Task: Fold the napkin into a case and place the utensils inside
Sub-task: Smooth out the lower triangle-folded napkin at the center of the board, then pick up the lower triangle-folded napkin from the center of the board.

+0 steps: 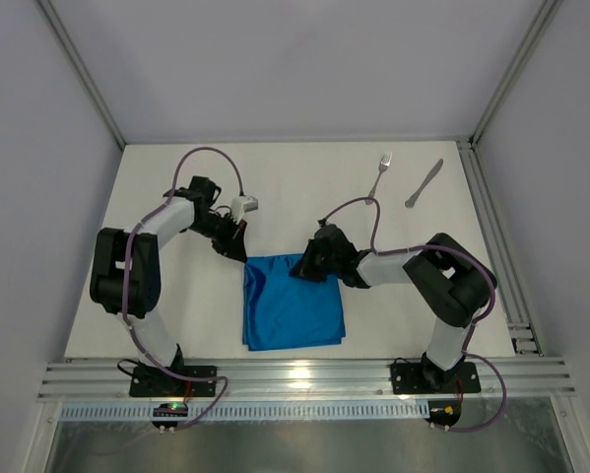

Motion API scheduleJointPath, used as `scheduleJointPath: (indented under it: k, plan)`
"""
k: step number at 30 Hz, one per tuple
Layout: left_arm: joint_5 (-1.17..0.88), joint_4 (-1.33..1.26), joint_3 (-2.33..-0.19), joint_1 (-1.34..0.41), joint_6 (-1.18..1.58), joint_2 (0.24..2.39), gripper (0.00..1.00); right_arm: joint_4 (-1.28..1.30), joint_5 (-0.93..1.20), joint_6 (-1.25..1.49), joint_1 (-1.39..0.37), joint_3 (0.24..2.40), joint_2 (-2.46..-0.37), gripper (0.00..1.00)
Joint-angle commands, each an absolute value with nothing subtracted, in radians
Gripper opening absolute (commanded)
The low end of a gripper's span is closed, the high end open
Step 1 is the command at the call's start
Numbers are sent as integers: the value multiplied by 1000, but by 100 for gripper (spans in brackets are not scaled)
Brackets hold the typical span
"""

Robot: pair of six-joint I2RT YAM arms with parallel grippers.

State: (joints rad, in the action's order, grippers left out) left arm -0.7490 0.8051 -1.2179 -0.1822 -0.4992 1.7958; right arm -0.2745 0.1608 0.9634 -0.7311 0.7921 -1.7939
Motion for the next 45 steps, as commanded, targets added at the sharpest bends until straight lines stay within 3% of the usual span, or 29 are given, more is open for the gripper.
scheduleJointPath:
  k: [1, 7, 11, 13, 17, 20, 21, 25, 29, 36, 45]
  plan:
    - [-759, 819, -1184, -209, -597, 1743, 0, -293, 114, 986, -736, 778, -1795, 4]
    - [-661, 787, -1184, -224, -546, 1758, 0, -290, 106, 988, -736, 779, -1781, 4]
    - [-608, 736, -1201, -224, -463, 1761, 22, -290, 117, 979, -738, 784, -1779, 4]
    - [-563, 719, -1212, -222, -428, 1766, 39, -291, 141, 953, -738, 802, -1772, 4]
    - [-516, 726, -1250, -210, -391, 1787, 52, -218, 182, 850, -739, 883, -1715, 6]
    - [-514, 756, -1276, -190, -388, 1822, 55, -80, 150, 726, -736, 962, -1622, 20]
    - [-515, 761, -1276, -186, -390, 1828, 55, -1, 141, 689, -733, 1000, -1600, 31]
    - [-552, 784, -1273, -186, -414, 1856, 58, 176, 207, 523, -634, 1039, -1522, 55]
    - [-581, 813, -1287, -187, -417, 1891, 59, 279, 239, 369, -533, 1043, -1537, 69]
    - [-598, 818, -1276, -207, -416, 1920, 60, 353, 242, 118, -502, 1104, -1669, 75]
    - [-575, 815, -1275, -225, -411, 1968, 53, 305, 426, 78, -426, 1123, -1810, 75]
